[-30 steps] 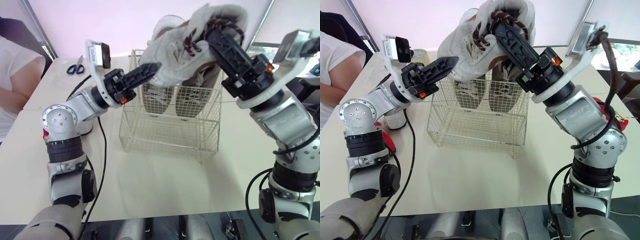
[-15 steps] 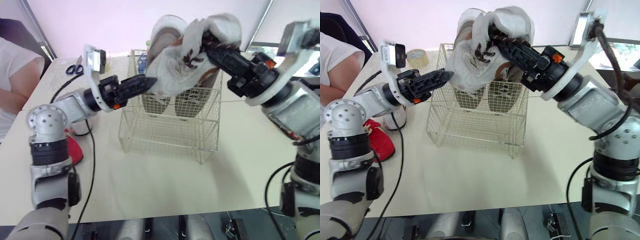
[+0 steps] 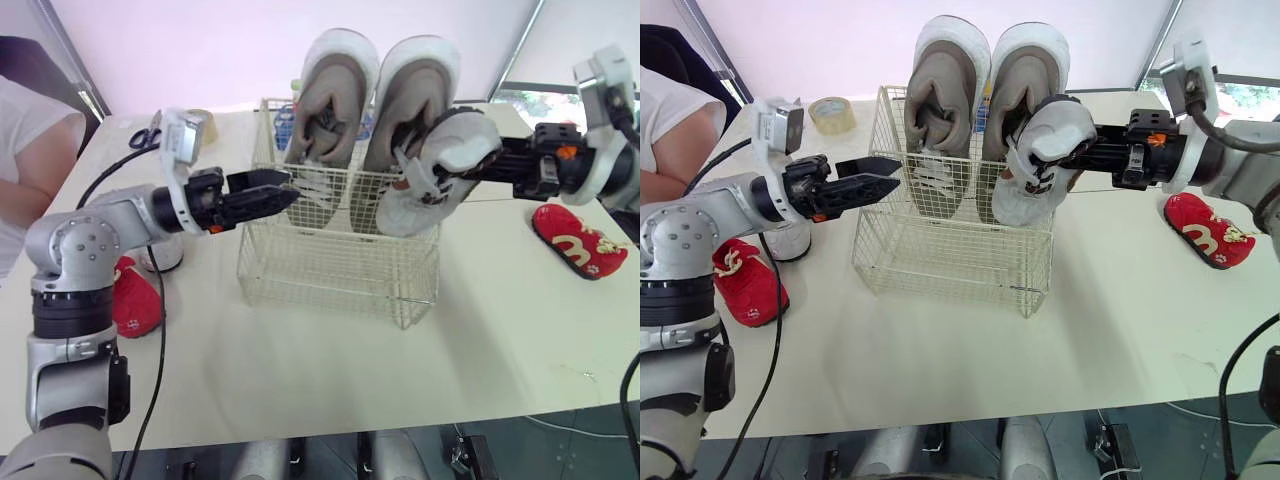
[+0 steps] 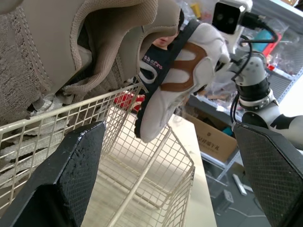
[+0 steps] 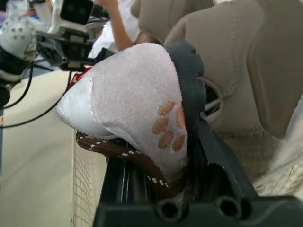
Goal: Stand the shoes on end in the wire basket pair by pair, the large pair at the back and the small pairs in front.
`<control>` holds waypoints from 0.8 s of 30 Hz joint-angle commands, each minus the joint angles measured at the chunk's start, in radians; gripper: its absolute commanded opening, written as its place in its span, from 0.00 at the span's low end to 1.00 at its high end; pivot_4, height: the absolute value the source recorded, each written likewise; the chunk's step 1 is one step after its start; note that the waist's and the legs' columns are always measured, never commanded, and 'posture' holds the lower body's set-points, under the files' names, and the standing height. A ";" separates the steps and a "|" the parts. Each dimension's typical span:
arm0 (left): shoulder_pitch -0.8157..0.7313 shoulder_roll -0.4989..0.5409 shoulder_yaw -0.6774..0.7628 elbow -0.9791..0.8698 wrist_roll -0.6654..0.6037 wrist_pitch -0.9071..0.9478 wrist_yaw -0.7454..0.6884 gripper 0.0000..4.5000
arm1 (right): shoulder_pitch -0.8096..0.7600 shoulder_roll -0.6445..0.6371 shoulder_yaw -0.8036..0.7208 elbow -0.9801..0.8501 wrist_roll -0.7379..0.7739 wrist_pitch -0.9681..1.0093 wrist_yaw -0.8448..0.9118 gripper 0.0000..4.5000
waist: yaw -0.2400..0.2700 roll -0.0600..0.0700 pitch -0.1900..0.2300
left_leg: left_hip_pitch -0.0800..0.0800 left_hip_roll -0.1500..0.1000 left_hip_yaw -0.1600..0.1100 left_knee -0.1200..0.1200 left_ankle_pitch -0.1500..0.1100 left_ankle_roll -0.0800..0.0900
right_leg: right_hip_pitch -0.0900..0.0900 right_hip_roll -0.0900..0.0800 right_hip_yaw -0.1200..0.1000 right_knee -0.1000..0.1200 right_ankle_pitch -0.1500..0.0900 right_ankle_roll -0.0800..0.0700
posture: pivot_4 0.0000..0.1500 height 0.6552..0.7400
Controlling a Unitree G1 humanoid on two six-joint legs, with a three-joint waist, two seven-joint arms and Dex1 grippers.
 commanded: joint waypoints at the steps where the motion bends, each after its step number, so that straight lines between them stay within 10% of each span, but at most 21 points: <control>1: 0.003 -0.003 0.024 -0.044 -0.018 -0.013 0.013 0.98 | 0.004 0.040 -0.023 -0.019 -0.066 -0.054 0.052 0.12 | 0.001 0.000 0.000 | 0.000 0.000 0.000 0.000 0.000 -0.001 | 0.000 0.000 0.000 0.000 0.000 0.000 | 1.00 1.00; 20: -0.016 -0.032 0.015 -0.071 -0.043 0.001 0.075 0.98 | 0.150 0.232 -0.030 -0.117 -0.255 -0.094 -0.015 0.12 | 0.004 0.000 0.000 | 0.000 -0.001 0.000 0.000 0.000 -0.002 | 0.000 0.000 0.000 0.001 0.002 0.003 | 1.00 1.00; 24: -0.020 -0.038 0.013 -0.071 -0.042 0.000 0.079 1.00 | 0.169 0.238 -0.030 -0.159 -0.270 -0.088 -0.038 0.53 | 0.003 0.000 0.000 | 0.000 -0.001 0.000 0.000 0.000 -0.002 | 0.000 0.001 0.000 0.001 0.002 0.003 | 1.00 1.00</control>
